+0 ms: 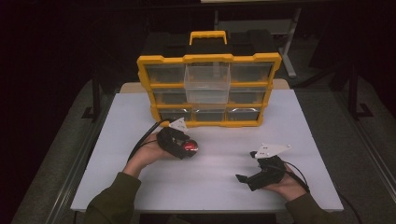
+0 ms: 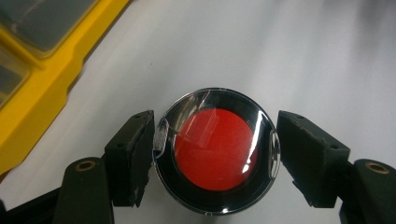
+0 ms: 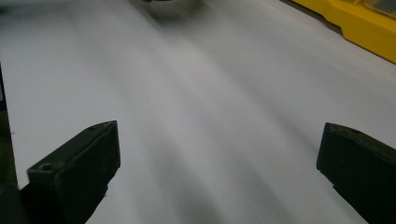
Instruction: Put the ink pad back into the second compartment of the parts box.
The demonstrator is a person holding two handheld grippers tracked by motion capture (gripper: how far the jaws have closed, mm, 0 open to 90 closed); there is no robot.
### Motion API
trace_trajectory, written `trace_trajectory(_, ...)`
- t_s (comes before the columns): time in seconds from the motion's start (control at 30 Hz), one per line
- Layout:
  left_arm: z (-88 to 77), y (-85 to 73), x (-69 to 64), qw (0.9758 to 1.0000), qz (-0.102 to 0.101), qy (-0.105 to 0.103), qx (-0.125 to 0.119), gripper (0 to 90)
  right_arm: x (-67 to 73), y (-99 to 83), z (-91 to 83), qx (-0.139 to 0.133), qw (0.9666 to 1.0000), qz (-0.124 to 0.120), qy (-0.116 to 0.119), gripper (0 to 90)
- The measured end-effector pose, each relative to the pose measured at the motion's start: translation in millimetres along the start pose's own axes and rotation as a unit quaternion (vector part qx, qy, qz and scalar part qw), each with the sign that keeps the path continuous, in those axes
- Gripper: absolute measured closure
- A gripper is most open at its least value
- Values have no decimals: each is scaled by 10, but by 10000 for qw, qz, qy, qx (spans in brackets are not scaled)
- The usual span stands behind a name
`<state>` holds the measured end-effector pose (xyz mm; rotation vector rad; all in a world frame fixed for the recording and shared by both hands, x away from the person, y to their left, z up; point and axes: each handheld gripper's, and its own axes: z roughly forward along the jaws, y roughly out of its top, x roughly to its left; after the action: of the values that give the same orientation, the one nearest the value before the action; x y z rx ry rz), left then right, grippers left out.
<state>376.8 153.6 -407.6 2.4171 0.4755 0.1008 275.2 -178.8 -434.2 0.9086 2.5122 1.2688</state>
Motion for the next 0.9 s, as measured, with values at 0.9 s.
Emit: trace_trajectory(0.9, -307, 8, 62, 9999, -154, 35, -19, 295, -4, 4, 3, -16, 10000, 19, 28, 0)
